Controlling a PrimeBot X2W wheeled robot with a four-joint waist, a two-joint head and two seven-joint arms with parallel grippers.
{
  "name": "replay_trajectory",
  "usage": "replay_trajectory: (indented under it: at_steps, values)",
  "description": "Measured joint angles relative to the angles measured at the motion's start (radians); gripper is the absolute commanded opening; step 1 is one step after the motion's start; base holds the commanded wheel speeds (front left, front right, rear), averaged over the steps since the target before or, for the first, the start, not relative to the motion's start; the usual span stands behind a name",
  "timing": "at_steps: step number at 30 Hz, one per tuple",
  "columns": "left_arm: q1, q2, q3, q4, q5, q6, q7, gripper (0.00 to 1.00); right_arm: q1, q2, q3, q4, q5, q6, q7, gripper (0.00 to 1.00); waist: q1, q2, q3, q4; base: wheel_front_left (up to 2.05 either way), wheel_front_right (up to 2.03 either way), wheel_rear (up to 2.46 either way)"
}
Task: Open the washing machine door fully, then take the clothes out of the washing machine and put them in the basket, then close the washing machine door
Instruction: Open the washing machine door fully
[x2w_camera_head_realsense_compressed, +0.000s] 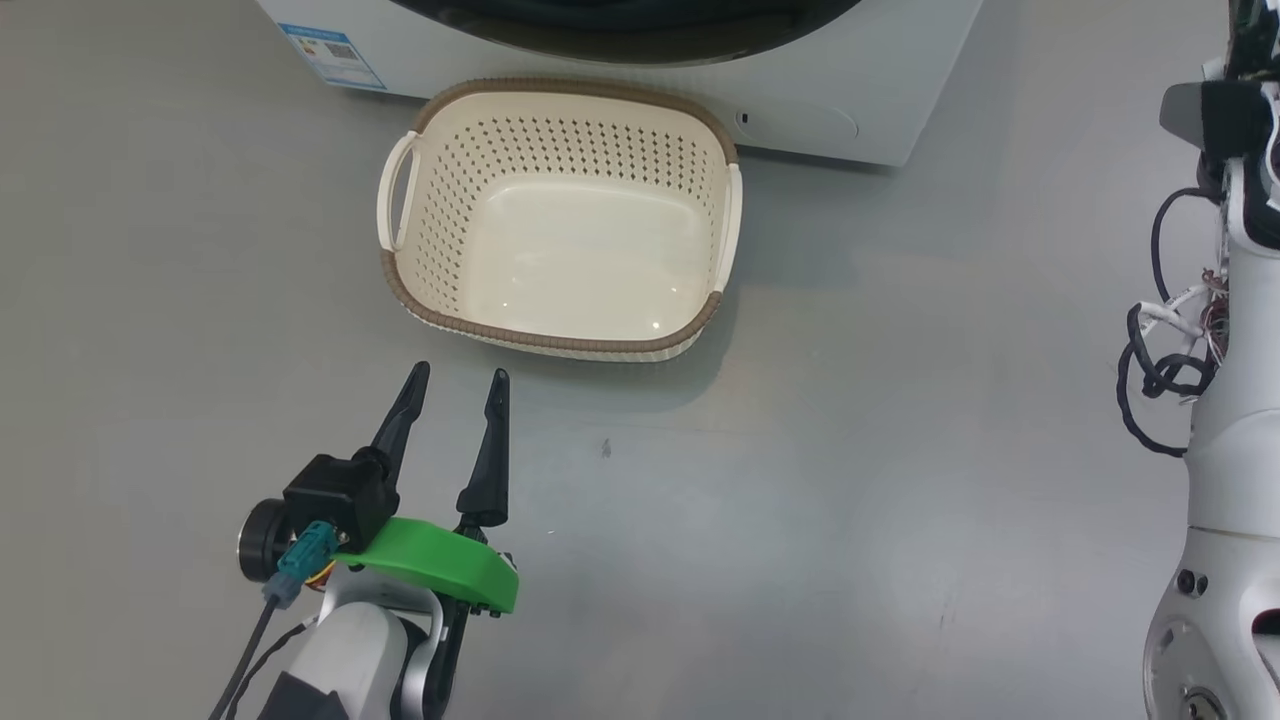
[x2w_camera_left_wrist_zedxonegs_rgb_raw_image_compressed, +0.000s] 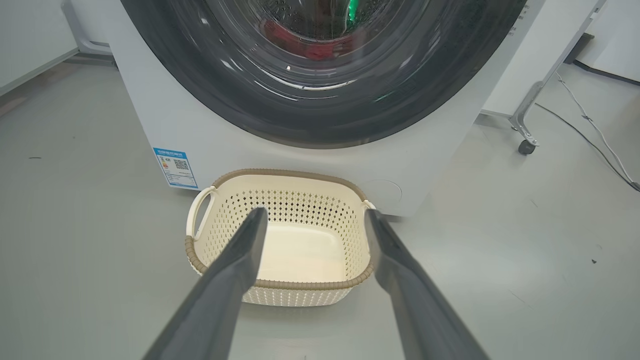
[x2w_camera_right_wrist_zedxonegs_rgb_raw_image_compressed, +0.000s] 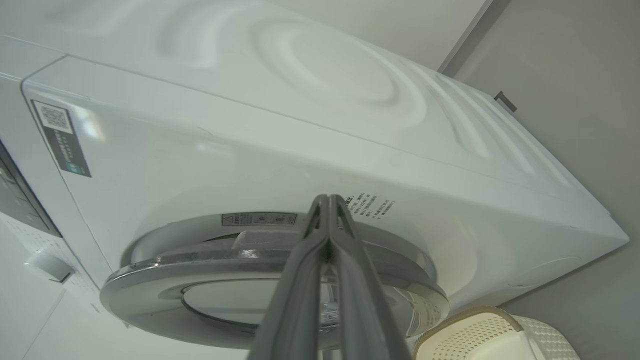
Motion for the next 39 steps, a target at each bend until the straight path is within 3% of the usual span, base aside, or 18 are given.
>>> replay_trajectory:
  at_steps: [11, 39]
  values:
    - [-0.033, -0.003, -0.028, 0.000, -0.022, -0.005, 0.000, 1.00, -0.137, -0.021, 0.000, 0.077, 0.026, -0.025, 0.048, 0.00, 0.0000, 0.0000, 0.064, 0.048, 0.00, 0.00, 0.00]
    - [-0.069, -0.007, -0.083, 0.000, -0.071, -0.007, 0.000, 1.00, -0.378, -0.027, 0.034, 0.279, 0.062, -0.026, 0.116, 0.00, 0.0000, 0.0000, 0.125, 0.140, 0.00, 0.00, 0.00]
